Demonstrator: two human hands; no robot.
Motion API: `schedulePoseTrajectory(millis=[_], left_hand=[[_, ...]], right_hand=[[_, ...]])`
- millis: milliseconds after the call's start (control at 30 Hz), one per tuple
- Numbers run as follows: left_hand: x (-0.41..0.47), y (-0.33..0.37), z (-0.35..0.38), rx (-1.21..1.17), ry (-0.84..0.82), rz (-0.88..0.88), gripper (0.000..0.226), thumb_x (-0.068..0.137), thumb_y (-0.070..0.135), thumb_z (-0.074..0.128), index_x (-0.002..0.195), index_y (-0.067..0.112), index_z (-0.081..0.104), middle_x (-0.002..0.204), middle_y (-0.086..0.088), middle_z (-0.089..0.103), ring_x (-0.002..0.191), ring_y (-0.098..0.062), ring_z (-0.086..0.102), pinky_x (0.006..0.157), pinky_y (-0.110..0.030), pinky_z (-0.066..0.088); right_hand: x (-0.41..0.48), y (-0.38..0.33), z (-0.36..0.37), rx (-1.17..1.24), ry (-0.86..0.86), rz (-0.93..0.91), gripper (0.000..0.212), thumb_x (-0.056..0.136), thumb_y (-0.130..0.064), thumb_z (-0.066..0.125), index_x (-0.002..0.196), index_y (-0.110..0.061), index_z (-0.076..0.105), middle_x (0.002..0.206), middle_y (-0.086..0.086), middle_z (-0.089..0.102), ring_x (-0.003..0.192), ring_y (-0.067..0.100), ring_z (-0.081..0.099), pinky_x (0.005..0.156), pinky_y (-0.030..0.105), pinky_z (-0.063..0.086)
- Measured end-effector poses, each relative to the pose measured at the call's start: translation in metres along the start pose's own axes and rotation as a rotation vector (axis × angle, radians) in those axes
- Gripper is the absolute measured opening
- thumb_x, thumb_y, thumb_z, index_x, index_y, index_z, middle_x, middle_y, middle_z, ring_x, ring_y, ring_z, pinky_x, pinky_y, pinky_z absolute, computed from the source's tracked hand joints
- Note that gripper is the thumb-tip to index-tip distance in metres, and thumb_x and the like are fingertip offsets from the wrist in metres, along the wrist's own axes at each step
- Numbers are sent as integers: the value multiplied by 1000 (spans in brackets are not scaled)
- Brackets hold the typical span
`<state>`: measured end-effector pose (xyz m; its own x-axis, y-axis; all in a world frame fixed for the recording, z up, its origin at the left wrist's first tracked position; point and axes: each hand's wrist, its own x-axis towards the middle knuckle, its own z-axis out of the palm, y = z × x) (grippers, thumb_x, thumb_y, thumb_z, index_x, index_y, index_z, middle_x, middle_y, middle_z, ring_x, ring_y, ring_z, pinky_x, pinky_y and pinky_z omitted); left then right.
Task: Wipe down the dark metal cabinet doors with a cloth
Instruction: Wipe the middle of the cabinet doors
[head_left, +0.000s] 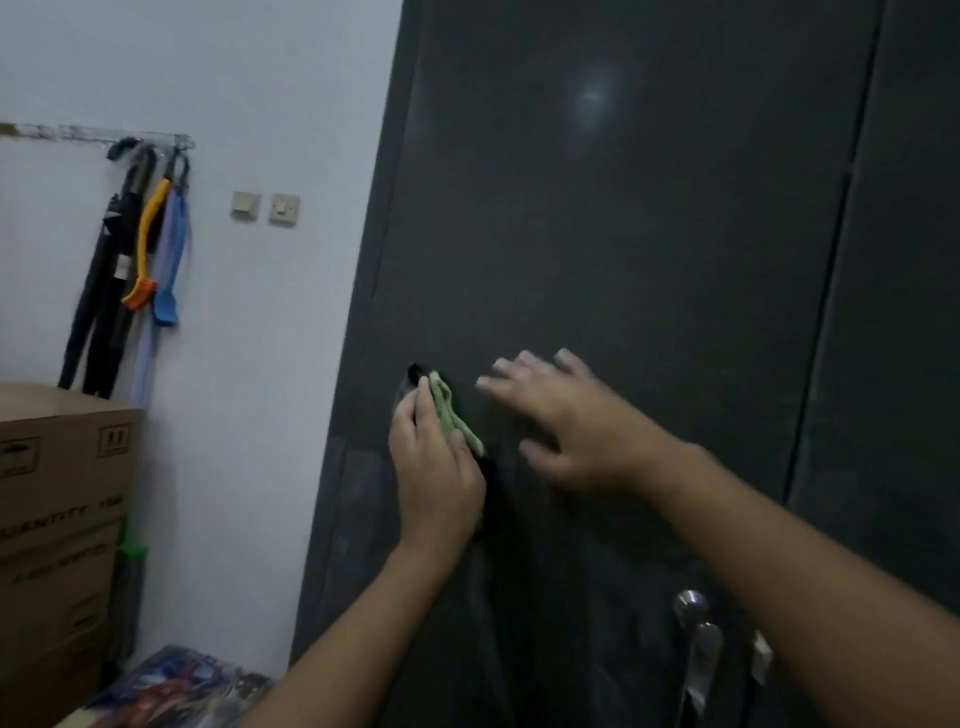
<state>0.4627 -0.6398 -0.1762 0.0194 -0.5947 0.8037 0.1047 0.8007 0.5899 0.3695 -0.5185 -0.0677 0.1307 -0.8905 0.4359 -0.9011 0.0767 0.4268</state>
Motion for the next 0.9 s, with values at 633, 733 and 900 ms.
schedulePoseTrajectory(millis=[633, 733, 900], left_hand=[[-26, 127, 155, 41, -305, 751, 42, 97, 16, 58, 139, 11, 55, 135, -8, 57, 125, -20, 49, 109, -39, 41], [-49, 127, 173, 138, -322, 911, 44, 92, 14, 61, 135, 7, 58, 131, -10, 60, 118, -22, 54, 106, -33, 37], [-30, 122, 160, 272, -424, 1136, 56, 85, 13, 67, 139, 12, 55, 134, -7, 60, 119, -21, 57, 104, -34, 45]], right_hand=[[-152, 181, -82, 36, 275, 506, 67, 99, -1, 43, 158, -27, 22, 165, -12, 10, 151, 8, 11, 125, 34, 12], [-152, 183, -80, 27, 299, 561, 68, 102, -9, 45, 159, -22, 11, 167, -8, 2, 153, 13, 6, 123, 32, 12], [-165, 182, -81, 35, 255, 620, 67, 104, -23, 46, 159, -34, 8, 166, -15, 1, 153, 17, -2, 121, 53, 12]])
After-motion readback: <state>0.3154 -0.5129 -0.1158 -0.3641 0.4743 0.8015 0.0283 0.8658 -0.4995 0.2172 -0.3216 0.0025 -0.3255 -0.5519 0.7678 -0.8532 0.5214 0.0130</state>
